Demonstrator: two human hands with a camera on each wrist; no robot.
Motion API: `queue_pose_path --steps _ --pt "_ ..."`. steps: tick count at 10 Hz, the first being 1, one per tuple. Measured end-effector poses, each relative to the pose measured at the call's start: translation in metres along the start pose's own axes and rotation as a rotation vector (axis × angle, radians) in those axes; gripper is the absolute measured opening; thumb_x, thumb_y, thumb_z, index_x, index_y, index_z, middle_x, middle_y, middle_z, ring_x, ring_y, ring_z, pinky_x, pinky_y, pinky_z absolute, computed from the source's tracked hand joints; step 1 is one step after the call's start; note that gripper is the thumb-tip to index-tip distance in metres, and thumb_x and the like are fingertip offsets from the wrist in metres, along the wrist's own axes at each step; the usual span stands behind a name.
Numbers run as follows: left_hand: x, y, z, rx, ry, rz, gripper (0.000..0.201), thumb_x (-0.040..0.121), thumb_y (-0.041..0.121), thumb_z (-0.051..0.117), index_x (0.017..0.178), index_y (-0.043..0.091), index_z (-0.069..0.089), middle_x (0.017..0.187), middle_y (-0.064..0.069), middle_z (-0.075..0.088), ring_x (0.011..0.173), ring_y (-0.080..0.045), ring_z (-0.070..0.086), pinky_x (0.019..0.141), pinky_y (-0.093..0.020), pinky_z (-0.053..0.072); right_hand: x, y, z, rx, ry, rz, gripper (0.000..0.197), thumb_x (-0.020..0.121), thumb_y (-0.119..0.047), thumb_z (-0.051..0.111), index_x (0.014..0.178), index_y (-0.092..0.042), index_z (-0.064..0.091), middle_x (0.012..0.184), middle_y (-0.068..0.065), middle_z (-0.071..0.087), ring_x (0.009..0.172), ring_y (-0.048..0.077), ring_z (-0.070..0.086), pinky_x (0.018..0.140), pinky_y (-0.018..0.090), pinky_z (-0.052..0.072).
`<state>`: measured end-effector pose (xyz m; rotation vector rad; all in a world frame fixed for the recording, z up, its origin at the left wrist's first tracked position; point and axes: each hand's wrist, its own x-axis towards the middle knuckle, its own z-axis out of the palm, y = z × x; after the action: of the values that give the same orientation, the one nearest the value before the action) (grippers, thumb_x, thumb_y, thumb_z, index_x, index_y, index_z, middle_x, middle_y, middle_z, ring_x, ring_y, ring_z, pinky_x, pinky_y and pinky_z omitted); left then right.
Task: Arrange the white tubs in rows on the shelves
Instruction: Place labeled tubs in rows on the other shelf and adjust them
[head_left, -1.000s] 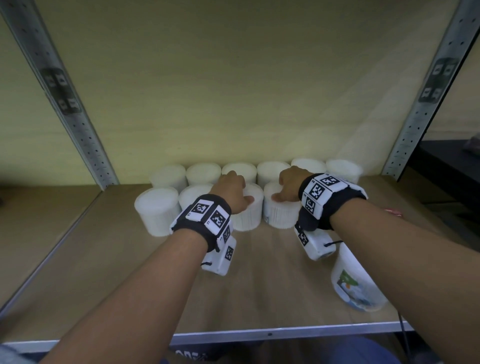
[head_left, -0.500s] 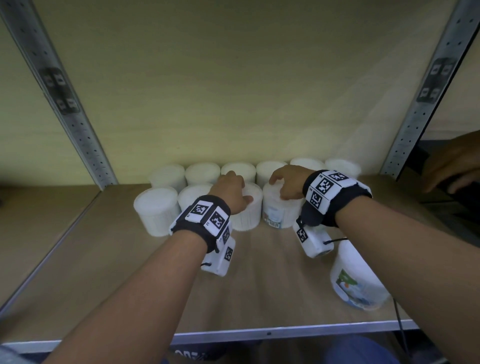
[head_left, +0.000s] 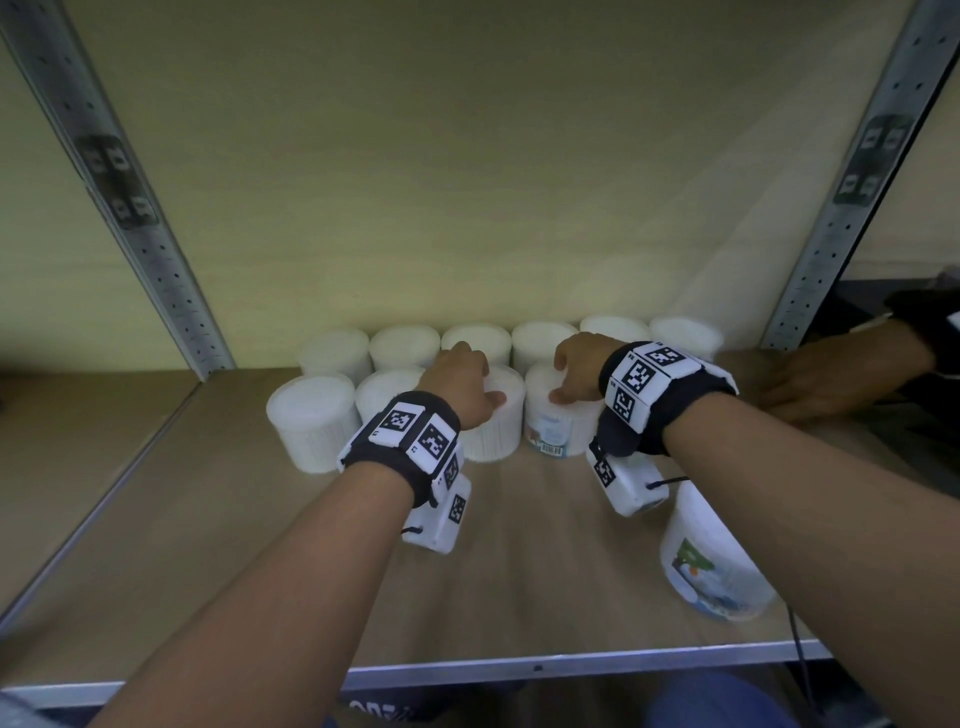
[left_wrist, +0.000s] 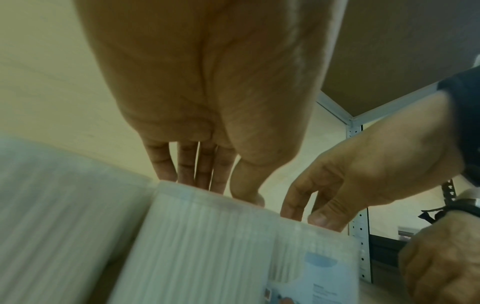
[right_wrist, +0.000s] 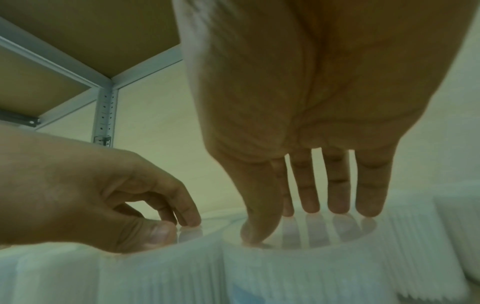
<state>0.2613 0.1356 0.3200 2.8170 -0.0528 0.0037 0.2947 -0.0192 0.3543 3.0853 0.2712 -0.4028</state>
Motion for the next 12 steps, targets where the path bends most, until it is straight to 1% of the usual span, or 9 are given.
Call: queue_pose_path --steps 2,3,4,5,6,8,10,11,12 --pt "0.000 0.000 -0.001 0.007 -0.004 0.002 0.049 0.090 0.034 0.059 0.130 0.008 0.050 0.132 -0.012 0.045 0.124 -0.028 0.043 0.104 -0.040 0.040 -0.008 0.005 -0.005 0.018 -0.045 -0.091 0.054 0.089 -0.007 0.059 0.141 -0.016 0.045 0.145 0.006 0.043 0.126 0.024 0.050 0.099 0.028 0.044" --pt "0.000 0.000 0.000 0.009 0.000 0.003 0.049 0.090 0.034 0.060 0.130 0.008 0.050 0.132 -0.012 0.045 0.124 -0.028 0.043 0.104 -0.039 0.040 -0.010 0.007 -0.007 0.072 -0.060 -0.121 0.056 0.088 0.003 0.052 0.139 -0.019 0.048 0.141 0.008 0.046 0.085 0.016 0.058 0.065 0.018 0.046" --pt "0.000 0.000 0.000 0.006 -0.001 0.003 0.049 0.090 0.034 0.059 0.130 0.008 0.050 0.132 -0.011 0.045 0.124 -0.027 0.044 0.104 -0.039 0.040 -0.008 0.006 -0.007 0.092 0.026 -0.113 0.046 0.089 -0.008 0.054 0.135 -0.015 0.052 0.139 0.008 0.050 0.106 0.022 0.058 0.079 0.023 0.048" --pt "0.000 0.000 -0.001 0.006 -0.003 0.005 0.050 0.090 0.034 0.059 0.131 0.008 0.049 0.133 -0.012 0.045 0.124 -0.027 0.044 0.104 -0.039 0.040 -0.004 0.005 -0.002 0.032 0.066 -0.049 0.051 0.091 -0.036 0.057 0.132 -0.006 0.053 0.135 0.011 0.055 0.121 0.026 0.055 0.101 0.031 0.047" --pt "0.000 0.000 -0.001 0.005 -0.001 0.005 0.050 0.090 0.034 0.059 0.131 0.007 0.049 0.133 -0.012 0.045 0.124 -0.027 0.044 0.104 -0.039 0.040 -0.003 0.004 0.002 0.026 0.044 -0.021 0.062 0.088 -0.045 0.060 0.133 -0.005 0.051 0.134 0.011 0.056 0.121 0.026 0.056 0.102 0.034 0.047" --pt "0.000 0.000 -0.001 0.003 -0.007 0.006 0.049 0.091 0.034 0.059 0.131 0.007 0.049 0.133 -0.012 0.044 0.123 -0.027 0.044 0.104 -0.039 0.040 -0.005 0.005 0.000 0.009 0.015 -0.034 0.059 0.090 -0.040 0.059 0.137 -0.006 0.047 0.138 0.011 0.051 0.125 0.026 0.052 0.105 0.032 0.043" --pt "-0.001 0.000 0.000 0.003 -0.002 0.007 0.049 0.091 0.034 0.059 0.131 0.007 0.049 0.133 -0.012 0.045 0.124 -0.028 0.044 0.104 -0.039 0.040 -0.009 0.009 -0.005 0.062 -0.035 -0.096 0.056 0.090 -0.012 0.061 0.143 -0.015 0.042 0.147 0.006 0.041 0.133 0.023 0.044 0.105 0.029 0.039" --pt "-0.001 0.000 0.000 0.002 0.001 0.007 0.049 0.091 0.034 0.059 0.131 0.008 0.049 0.133 -0.012 0.045 0.124 -0.028 0.044 0.104 -0.039 0.040 -0.009 0.009 -0.007 0.123 -0.013 -0.090 0.054 0.091 -0.004 0.052 0.144 -0.015 0.041 0.147 0.007 0.041 0.132 0.024 0.045 0.103 0.027 0.040" --pt "-0.001 0.000 0.000 0.001 0.003 0.006 0.048 0.090 0.034 0.059 0.130 0.008 0.050 0.132 -0.011 0.045 0.124 -0.028 0.043 0.104 -0.039 0.039 -0.003 0.007 -0.008 0.158 0.053 -0.048 0.048 0.091 -0.016 0.055 0.138 -0.008 0.047 0.143 0.008 0.047 0.128 0.025 0.050 0.103 0.030 0.042"
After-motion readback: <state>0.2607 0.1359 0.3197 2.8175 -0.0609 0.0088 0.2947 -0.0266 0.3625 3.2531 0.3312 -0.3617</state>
